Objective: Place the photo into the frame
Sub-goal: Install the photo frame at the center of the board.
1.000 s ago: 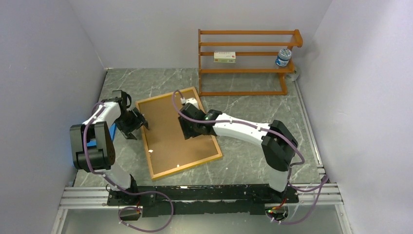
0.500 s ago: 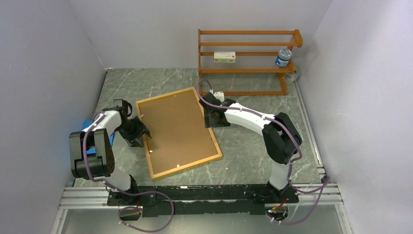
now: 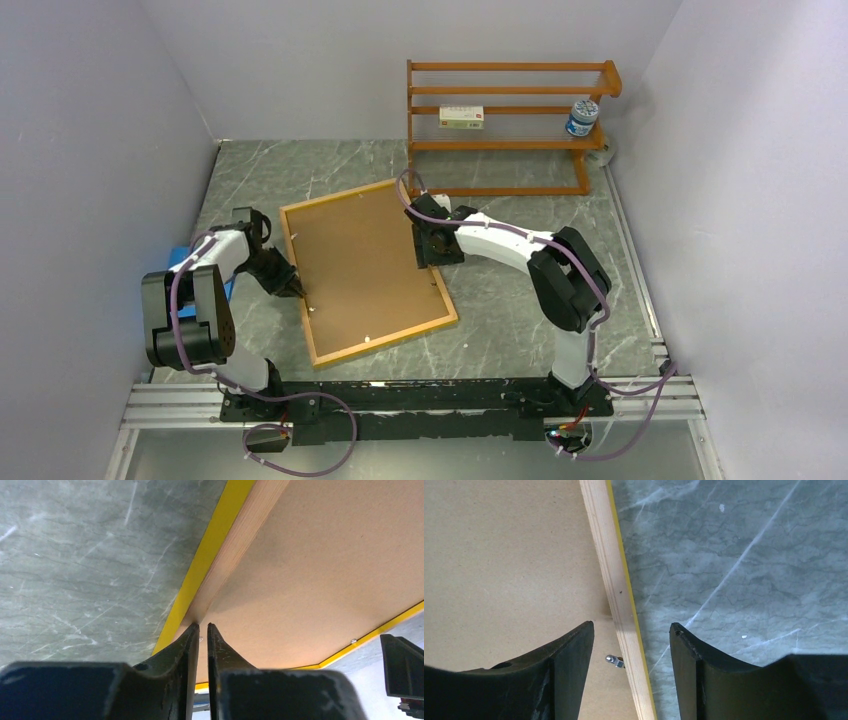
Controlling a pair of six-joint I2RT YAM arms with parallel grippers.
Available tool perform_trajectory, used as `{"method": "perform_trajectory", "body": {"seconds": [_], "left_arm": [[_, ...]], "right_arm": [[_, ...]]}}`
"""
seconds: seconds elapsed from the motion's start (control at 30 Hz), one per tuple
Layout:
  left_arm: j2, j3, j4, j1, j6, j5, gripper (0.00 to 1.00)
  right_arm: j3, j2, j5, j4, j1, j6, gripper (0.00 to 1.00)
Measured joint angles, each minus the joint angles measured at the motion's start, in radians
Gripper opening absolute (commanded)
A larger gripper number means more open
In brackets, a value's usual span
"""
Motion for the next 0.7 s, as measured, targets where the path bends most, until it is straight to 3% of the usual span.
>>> {"method": "perform_trajectory", "body": {"seconds": [0.13, 0.3, 0.57, 0.7], "left_arm": [[-0.003, -0.011, -0.004, 0.0, -0.006, 0.013, 0.1], [-0.042, -0.039, -0.024, 0.0, -0.01, 0.021, 0.12], [-0.154, -0.039, -0.099, 0.0, -0.024, -0.039, 0.36], [-0.26, 0.024, -0.185, -0.001, -0.054, -0.183, 0.41]], "right_arm": [[0.0, 0.0, -0.016, 0.02, 0.0, -0.019, 0.57], [0.0, -0.002, -0.076, 0.048, 0.012, -0.068, 0.54], [0.049, 0.002, -0.185, 0.061, 0.169, -0.127, 0.55], [0.241, 0.097, -0.185, 0.039, 0.267, -0.116, 0.57]]}}
